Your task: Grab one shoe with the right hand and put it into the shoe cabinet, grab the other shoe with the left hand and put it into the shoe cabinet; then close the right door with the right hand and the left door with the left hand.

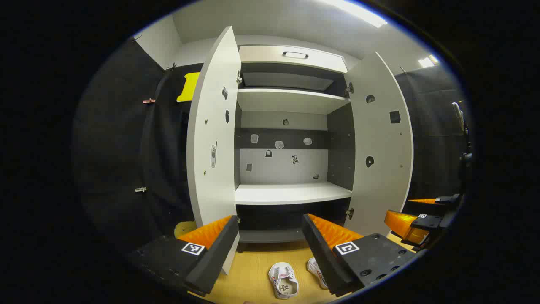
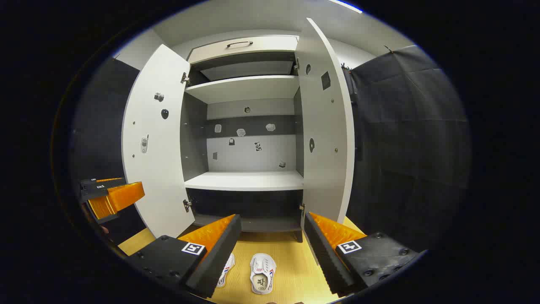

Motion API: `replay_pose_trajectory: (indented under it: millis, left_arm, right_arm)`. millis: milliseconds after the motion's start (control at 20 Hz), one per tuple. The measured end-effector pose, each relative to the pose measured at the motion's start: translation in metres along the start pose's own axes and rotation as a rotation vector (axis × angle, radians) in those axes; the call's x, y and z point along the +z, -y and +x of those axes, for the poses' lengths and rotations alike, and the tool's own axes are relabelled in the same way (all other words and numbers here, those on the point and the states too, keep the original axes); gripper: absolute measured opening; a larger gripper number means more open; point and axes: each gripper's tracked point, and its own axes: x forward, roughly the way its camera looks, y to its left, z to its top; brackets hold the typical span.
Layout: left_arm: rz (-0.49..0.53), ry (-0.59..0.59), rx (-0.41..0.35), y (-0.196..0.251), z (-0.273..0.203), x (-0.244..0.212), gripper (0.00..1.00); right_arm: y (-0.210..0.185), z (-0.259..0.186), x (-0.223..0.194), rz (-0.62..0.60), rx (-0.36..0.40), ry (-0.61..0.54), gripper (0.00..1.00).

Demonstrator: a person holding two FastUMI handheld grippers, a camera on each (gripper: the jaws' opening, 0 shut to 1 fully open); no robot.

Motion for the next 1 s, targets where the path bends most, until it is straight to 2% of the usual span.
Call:
replay_pose_trajectory:
  millis: [300, 400, 600, 750, 850, 1000]
  left_arm:
    - [0.001, -0.044, -0.045, 0.011, 0.005, -0.018, 0.96]
    - [-0.001, -0.035, -0.017, 0.011, 0.004, -0.018, 0.96]
    - [-0.006, -0.035, 0.100, 0.015, -0.007, -0.019, 0.96]
    - [-0.013, -0.029, 0.149, 0.024, -0.013, -0.017, 0.96]
    - [-0.014, -0.030, 0.162, 0.030, -0.015, -0.015, 0.96]
    - [0.018, -0.010, 0.153, 0.036, -0.015, -0.008, 0.96]
  right_arm:
    - [0.012, 0.006, 0.006, -0.013, -0.018, 0.006, 0.98]
    - [0.010, 0.008, 0.006, -0.013, 0.026, 0.012, 0.98]
    - [0.007, 0.008, -0.007, -0.003, 0.134, -0.010, 0.98]
    - [-0.009, -0.003, -0.029, -0.020, 0.252, -0.044, 0.98]
    - [-0.014, -0.009, -0.033, -0.033, 0.295, -0.052, 0.98]
    - [-0.014, -0.011, -0.030, -0.044, 0.312, -0.048, 0.98]
